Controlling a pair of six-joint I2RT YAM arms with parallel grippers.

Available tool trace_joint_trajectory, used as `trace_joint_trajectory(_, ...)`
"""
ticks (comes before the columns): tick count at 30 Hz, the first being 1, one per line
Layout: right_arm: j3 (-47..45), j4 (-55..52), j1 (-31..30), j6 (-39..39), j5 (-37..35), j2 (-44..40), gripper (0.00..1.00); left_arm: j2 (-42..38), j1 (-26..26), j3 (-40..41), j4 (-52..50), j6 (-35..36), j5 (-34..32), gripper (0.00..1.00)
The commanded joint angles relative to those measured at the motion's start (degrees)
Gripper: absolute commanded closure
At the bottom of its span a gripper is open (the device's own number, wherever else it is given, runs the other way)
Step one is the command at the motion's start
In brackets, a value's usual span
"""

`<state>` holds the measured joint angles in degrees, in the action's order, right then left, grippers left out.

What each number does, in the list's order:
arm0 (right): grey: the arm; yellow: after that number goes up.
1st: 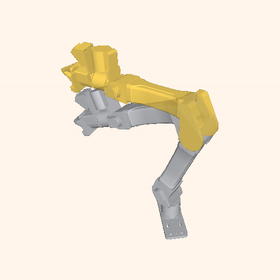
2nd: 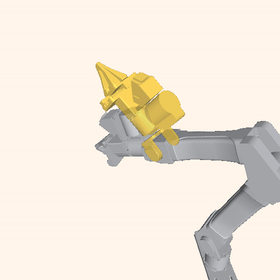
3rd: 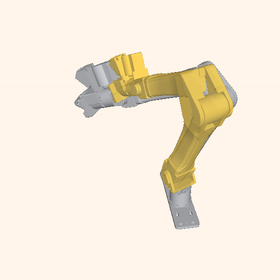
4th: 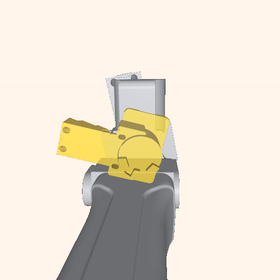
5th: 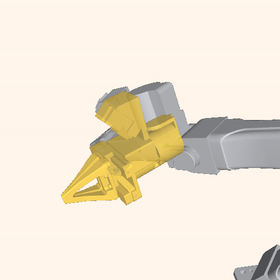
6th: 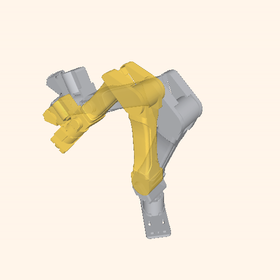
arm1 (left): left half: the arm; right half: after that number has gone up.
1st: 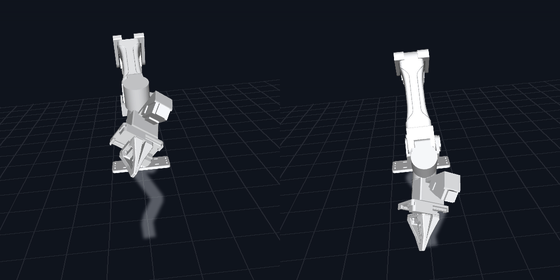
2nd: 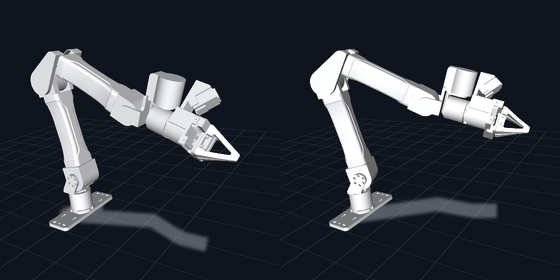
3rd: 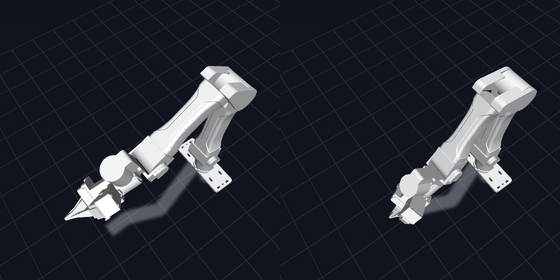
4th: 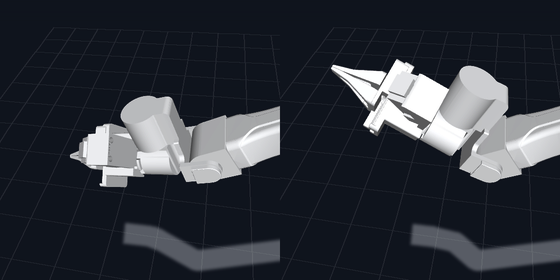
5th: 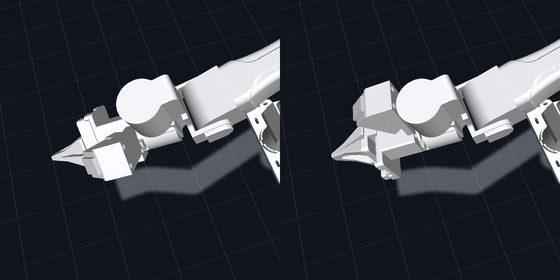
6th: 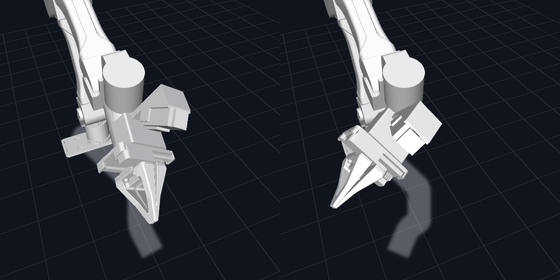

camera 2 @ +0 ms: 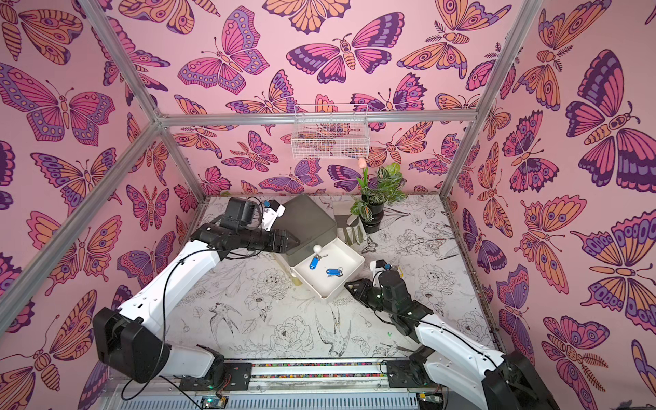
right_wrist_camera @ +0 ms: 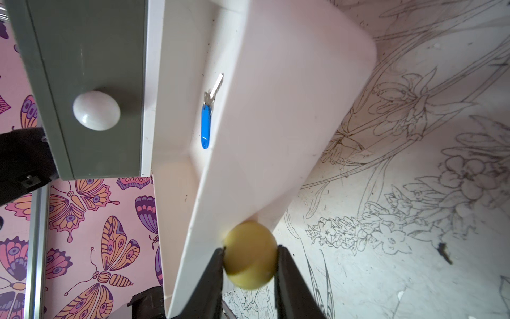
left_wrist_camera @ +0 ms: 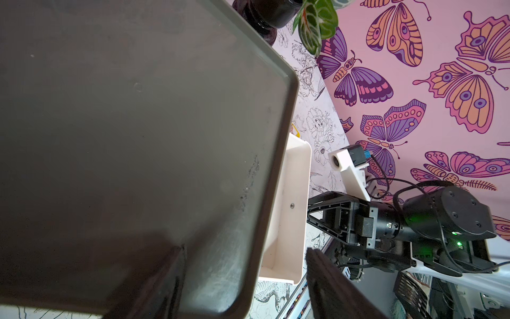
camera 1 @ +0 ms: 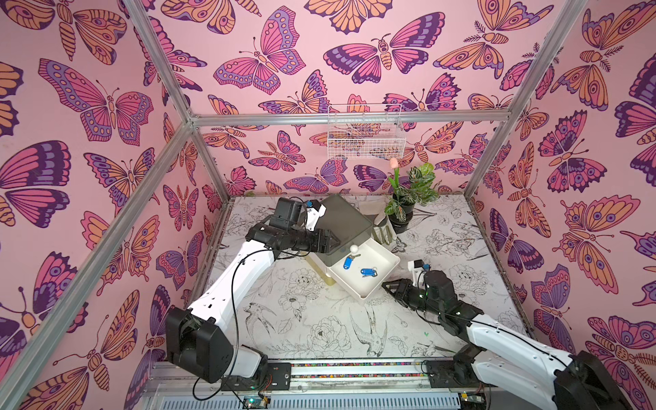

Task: Take the keys out of the drawer
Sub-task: Open the drawer in the storage box.

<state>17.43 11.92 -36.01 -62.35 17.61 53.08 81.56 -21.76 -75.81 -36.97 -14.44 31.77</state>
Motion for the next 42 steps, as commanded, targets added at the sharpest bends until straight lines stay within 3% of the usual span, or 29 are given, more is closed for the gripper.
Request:
trace_joint_trajectory(1, -0.49, -4.46, 0.37, 0.86, -2.31, -3.18, 0.81, 1.67, 0.4, 1.19, -4.31, -0.97, -0.46, 0.26)
trace_joint_trajectory(11, -2.45, -3.33, 0.24, 0.07, -0.92, -3.7, 0.79, 1.59, 0.4, 1.45, -4.04, -1.13, -0.24, 0.26)
trace_joint_trajectory(19, -1.38, -7.59, -0.03, 1.34, -1.42, -5.44, 0.53, 1.84, 0.4, 1.19, -3.97, -1.24, -0.15, 0.26)
trace_joint_trajectory(26, 0.6, -19.83, -0.03, 3.12, -5.92, -14.56, 0.44, 1.85, 0.4, 1.02, -3.87, -1.17, -0.04, 0.26)
trace_joint_trajectory(31, 13.85, -41.38, -0.03, 9.35, -11.27, -15.08, 0.45, 1.63, 0.4, 1.01, -3.69, -1.13, -0.11, 0.26)
trace_joint_trajectory(36, 33.51, -59.51, -0.7, 18.5, -12.03, -2.26, 0.45, 1.61, 0.4, 1.36, -2.95, -1.3, 0.67, 0.26)
trace_joint_trajectory(42, 52.45, -69.42, -4.66, 22.72, -15.59, 14.31, 0.44, 1.19, 0.4, 2.07, -1.72, -2.5, 0.93, 0.25)
